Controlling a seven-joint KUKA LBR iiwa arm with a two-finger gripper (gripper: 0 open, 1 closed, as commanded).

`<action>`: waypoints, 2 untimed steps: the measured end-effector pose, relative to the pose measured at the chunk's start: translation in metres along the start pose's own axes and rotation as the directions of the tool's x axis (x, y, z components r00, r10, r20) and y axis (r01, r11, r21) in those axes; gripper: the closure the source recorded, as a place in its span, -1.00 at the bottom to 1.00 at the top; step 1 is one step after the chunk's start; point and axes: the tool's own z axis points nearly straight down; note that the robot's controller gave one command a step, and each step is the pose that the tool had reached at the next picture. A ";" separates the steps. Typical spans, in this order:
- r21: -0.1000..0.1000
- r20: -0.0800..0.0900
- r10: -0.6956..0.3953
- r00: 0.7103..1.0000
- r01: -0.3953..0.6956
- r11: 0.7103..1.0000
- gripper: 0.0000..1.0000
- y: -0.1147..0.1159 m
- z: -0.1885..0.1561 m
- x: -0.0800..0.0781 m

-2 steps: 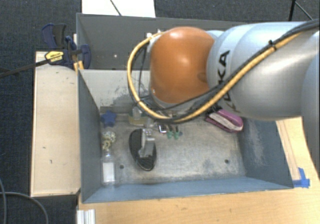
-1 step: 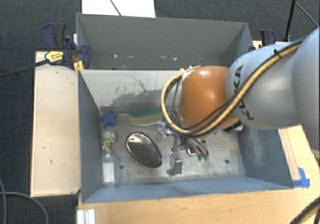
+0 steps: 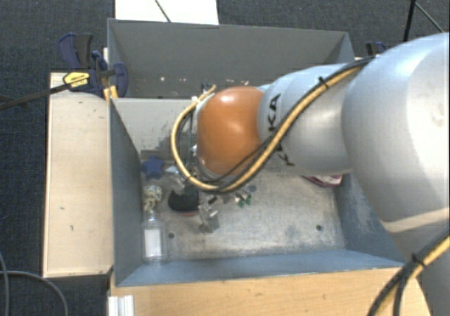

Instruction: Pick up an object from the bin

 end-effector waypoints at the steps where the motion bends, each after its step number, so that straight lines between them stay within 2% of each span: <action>1: 0.000 0.004 0.008 1.000 -0.008 1.000 1.00 -0.001 -0.003 -0.001; 2: 0.000 -0.016 -0.082 0.996 0.082 0.997 1.00 -0.034 -0.104 0.014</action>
Offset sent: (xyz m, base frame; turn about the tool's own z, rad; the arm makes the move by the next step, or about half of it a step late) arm 0.0000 0.0000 0.0000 0.0000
